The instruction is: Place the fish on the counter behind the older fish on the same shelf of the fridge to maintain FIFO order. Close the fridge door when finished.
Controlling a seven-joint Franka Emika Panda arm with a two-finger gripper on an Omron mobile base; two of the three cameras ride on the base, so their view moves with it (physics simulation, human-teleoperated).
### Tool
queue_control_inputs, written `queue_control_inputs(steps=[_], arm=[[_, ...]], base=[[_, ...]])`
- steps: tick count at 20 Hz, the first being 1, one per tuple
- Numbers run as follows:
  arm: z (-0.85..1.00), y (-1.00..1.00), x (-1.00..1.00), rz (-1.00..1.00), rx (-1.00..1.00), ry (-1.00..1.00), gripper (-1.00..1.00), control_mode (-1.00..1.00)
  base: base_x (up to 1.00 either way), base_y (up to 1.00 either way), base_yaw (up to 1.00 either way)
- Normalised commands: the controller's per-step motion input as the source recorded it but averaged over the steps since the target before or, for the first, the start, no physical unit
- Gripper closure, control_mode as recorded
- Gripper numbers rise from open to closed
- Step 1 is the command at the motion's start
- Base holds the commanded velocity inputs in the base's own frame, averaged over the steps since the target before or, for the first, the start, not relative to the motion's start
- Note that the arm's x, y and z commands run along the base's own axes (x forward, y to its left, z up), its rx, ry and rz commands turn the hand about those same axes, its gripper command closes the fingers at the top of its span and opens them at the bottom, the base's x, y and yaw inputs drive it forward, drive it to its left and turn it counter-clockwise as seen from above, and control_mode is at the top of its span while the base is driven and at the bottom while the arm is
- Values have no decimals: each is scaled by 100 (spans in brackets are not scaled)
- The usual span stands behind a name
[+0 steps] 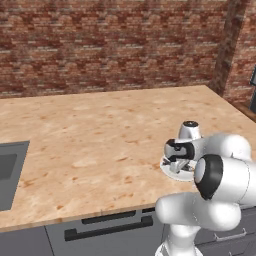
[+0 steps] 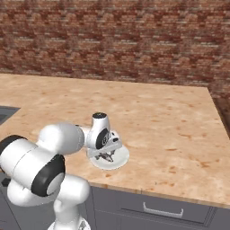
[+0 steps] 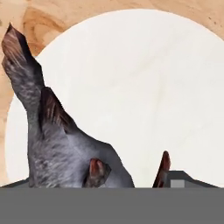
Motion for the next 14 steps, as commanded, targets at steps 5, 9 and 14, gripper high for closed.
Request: queue_control_inputs(steps=[5,9,14], arm=[[84,11,-76,0,0,-24,100,-100],[100,17,-64,0,0,-28,100,-100],[100,22,-72,0,0,-30,100,-100]], base=[[0,0,0],[0,0,0],[0,0,0]])
